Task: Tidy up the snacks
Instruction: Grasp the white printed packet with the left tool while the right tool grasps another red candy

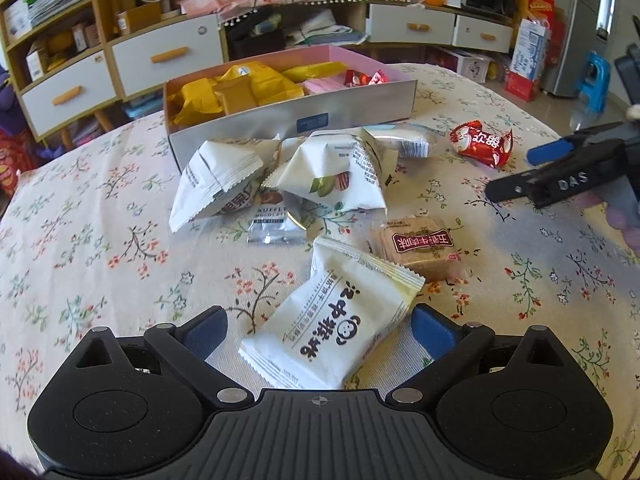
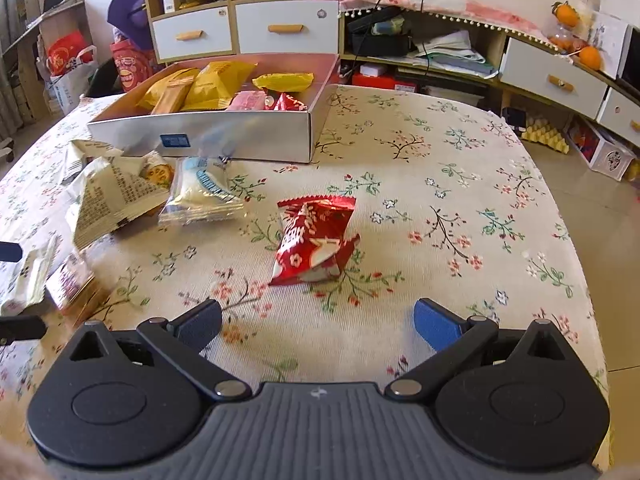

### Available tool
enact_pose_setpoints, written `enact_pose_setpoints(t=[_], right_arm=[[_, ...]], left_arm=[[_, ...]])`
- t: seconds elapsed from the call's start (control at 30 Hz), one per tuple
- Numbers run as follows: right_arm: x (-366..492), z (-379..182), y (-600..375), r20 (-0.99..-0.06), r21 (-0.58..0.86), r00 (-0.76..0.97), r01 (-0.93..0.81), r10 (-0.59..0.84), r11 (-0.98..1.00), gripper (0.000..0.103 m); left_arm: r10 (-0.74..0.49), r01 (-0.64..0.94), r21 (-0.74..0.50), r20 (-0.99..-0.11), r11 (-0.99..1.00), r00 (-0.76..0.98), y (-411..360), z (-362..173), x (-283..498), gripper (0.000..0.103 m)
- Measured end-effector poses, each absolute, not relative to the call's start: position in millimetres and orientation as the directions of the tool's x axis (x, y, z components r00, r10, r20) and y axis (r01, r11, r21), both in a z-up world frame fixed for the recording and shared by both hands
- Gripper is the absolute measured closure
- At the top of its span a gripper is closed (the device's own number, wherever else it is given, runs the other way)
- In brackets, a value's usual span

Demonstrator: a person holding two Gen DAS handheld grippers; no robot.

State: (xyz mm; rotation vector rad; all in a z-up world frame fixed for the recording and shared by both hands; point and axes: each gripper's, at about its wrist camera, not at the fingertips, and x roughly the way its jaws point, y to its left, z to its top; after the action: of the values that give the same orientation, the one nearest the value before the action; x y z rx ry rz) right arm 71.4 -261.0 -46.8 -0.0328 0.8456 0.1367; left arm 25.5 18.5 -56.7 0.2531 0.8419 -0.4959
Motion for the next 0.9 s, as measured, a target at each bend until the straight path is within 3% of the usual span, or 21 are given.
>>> enact_pose_setpoints(t=[0.13,0.27,0.53,0.9], right_arm=[[79.3,-46.5,-258.3,-0.745,0.029,0.662,-0.099,0.088,0.995,0.001],[85.9,-46.2,-254.3,-0.736,0.021,0.673,-0.083,0.072,0.996,0.003],[92.7,-44.8,-247.9,-0.721,0.016,0.69,-0.085,0.07,0.996,0.015],[93.7,-40.8,-240.0,-0.708,0.01,0.7,-0.114,0.087,0.993,0.04]], left_arm=[[-0.326,0.524,0.022,-0.762,0.851,0.56,18.5,-55.3,31.8,0.011],[-0.336,0.526,-0.003,-0.771,0.851,0.54,19.9,-53.6,36.0,0.03],[-0.322,0.51,-0.008,-0.784,0.86,0.531,20.1,-51.1,37.2,0.056],[-0.297,0.462,-0.025,-0.798,0.886,0.525,22.1,-48.3,40.4,0.058]])
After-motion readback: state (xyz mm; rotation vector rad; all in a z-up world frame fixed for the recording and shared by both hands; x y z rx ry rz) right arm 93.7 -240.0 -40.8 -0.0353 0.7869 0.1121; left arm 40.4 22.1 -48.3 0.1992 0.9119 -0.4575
